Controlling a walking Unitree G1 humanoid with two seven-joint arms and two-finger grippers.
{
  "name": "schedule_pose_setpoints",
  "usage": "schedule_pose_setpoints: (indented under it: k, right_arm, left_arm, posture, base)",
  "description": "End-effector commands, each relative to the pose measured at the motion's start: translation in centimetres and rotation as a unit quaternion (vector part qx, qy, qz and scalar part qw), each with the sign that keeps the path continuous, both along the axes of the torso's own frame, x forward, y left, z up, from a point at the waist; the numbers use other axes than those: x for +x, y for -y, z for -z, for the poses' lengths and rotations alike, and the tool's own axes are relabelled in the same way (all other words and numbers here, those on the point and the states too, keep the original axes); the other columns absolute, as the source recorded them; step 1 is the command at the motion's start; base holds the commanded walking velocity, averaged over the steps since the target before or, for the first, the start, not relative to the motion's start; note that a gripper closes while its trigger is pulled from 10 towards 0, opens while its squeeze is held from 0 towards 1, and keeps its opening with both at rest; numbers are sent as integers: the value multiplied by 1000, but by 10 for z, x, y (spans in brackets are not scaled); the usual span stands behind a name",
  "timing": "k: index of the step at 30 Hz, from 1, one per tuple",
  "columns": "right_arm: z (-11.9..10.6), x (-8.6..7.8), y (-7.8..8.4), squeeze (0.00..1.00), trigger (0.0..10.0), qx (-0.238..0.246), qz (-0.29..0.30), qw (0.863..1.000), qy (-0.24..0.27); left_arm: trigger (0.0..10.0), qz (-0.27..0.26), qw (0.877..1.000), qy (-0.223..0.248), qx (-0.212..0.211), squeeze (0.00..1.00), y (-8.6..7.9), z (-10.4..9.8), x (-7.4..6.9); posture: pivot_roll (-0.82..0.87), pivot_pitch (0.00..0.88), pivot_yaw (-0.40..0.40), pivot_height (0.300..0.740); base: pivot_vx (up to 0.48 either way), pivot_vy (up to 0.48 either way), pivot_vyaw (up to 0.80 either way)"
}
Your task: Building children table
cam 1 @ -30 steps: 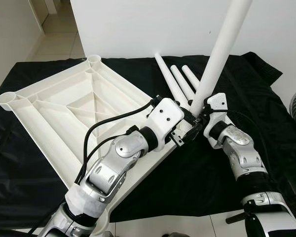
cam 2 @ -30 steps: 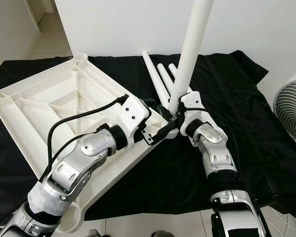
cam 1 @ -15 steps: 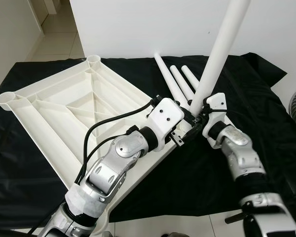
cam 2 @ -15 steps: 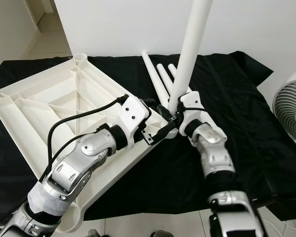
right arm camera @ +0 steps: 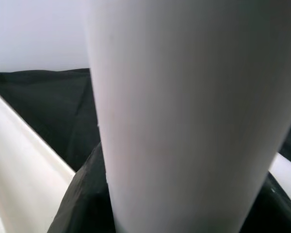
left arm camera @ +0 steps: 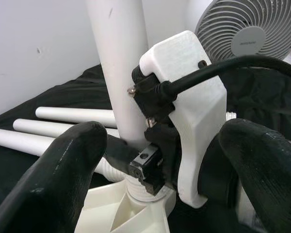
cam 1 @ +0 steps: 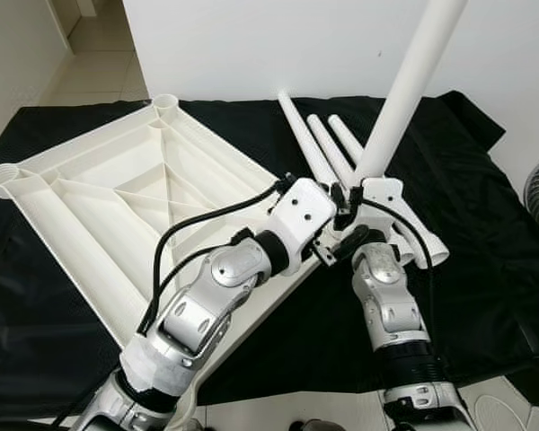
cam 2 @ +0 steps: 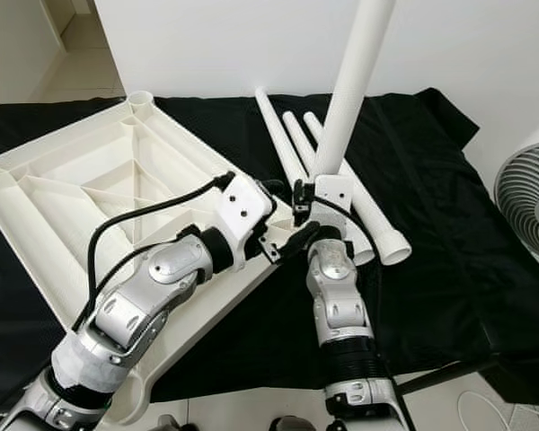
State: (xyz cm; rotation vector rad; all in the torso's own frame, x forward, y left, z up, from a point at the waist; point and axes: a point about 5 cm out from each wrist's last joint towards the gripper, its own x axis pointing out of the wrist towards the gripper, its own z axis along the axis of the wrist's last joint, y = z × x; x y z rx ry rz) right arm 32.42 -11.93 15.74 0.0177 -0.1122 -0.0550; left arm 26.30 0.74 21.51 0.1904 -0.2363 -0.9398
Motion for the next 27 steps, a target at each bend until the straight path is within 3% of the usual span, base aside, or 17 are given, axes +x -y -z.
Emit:
schedule_pose_setpoints:
  k: [1,8,9,20,21,23,24,27]
  right_arm:
    - [37,-8,-3,0,10000,10,3,996,-91]
    - [34,-10,3,0,10000,17,16,996,-82]
    - [28,-12,2,1000,10000,26,5,998,-63]
    - [14,-5,8,1000,10000,40,-43,998,-28]
    - [8,0,15,412,10000,28,-58,998,-17]
    - [8,0,15,412,10000,28,-58,998,-17]
    - [1,4,23,0,10000,11,-76,997,-6]
    - [-13,10,36,0,10000,-23,-124,992,12]
  left_arm:
    - [10000,23,1000,2,11,0,3,2,-3]
    - [10000,21,1000,1,12,0,3,3,-2]
    - [10000,19,1000,0,13,0,2,5,-2]
    - [10000,19,1000,-3,17,0,-1,8,0]
    - [10000,19,1000,-3,19,0,-2,9,1]
    - [10000,19,1000,-3,19,0,-2,9,1]
    - [10000,19,1000,-3,21,0,-3,9,1]
    - [10000,19,999,-4,27,0,-5,11,2]
  posture:
    - [-134,85,35,740]
    - [-136,83,31,740]
    - [-136,83,31,740]
    - [-142,77,31,740]
    - [-145,74,35,740]
    - [-145,74,35,740]
    - [-143,72,35,740]
    - [-144,68,35,740]
  base:
    - [0,0,0]
    - [0,0,0]
    - [0,0,0]
    - [0,0,0]
    - [0,0,0]
    - [0,0,0]
    - [0,0,0]
    - [0,0,0]
